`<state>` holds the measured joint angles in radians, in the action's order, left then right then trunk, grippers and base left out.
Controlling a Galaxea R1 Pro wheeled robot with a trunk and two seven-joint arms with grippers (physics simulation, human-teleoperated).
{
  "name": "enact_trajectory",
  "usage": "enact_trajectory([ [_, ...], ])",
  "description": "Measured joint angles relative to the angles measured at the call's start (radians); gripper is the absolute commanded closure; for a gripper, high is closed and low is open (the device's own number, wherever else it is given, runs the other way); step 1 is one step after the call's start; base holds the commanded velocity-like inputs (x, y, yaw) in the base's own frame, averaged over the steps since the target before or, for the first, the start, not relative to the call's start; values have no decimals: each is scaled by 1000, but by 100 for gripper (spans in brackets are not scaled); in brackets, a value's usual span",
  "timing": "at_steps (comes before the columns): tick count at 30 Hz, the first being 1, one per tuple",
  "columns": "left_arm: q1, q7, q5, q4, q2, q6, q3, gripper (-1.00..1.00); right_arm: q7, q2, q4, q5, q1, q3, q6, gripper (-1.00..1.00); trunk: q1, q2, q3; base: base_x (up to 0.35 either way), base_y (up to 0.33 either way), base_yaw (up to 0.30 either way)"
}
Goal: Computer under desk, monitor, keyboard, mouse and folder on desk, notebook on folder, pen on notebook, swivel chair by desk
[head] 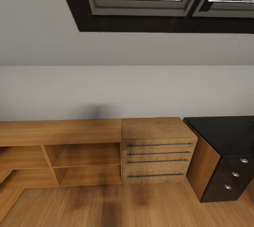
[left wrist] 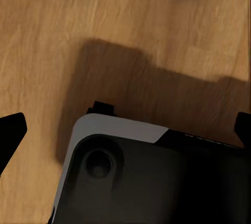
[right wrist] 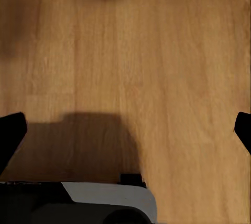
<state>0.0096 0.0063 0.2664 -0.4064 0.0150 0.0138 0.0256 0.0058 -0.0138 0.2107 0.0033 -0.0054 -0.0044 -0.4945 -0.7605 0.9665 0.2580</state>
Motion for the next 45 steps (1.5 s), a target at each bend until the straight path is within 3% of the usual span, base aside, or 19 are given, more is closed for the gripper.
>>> enact_trajectory([
  [3, -2, 1, 2, -13, 1, -10, 1, -100, 0, -6, 80, 1, 0, 0, -22, -100, 12, -21, -6, 0, 0, -112],
  [5, -4, 1, 2, -24, 0, -51, 1, -100, 0, -5, 131, -1, 0, 0, -31, -100, 19, -35, -9, 0, 0, -57],
  [7, -5, 1, 4, -30, 0, -95, 2, -100, -1, 2, 180, -3, -8, 0, -34, -100, 27, -49, -13, 0, 0, -21],
  [9, -5, 1, 7, -22, 1, -119, 2, -100, -1, 19, 206, -4, -52, 1, -35, -100, 35, -63, -17, 0, 0, -35],
  [12, -5, -1, 8, 6, 11, -130, 3, -100, -1, 27, 173, -5, -93, 0, -43, -100, 42, -77, -22, 0, 0, -161],
  [17, -5, -4, 8, 18, 20, -150, 3, -100, 0, 29, 119, -5, -106, -1, -105, -100, 42, -77, -22, 0, 0, -249],
  [23, -5, -5, 12, 80, 33, -299, 0, -100, 0, 29, 63, -3, -109, 3, -162, -100, 42, -77, -22, 0, 0, -286],
  [26, -5, -5, 13, 106, 35, -331, -1, -100, 1, 29, 58, -1, -109, 4, -167, -100, 42, -77, -22, 0, 0, -291],
  [45, -5, -4, 15, 118, 37, -350, 1, -100, 3, 29, 53, 3, -109, 7, -168, -100, 42, -77, -27, 0, 0, -293],
])
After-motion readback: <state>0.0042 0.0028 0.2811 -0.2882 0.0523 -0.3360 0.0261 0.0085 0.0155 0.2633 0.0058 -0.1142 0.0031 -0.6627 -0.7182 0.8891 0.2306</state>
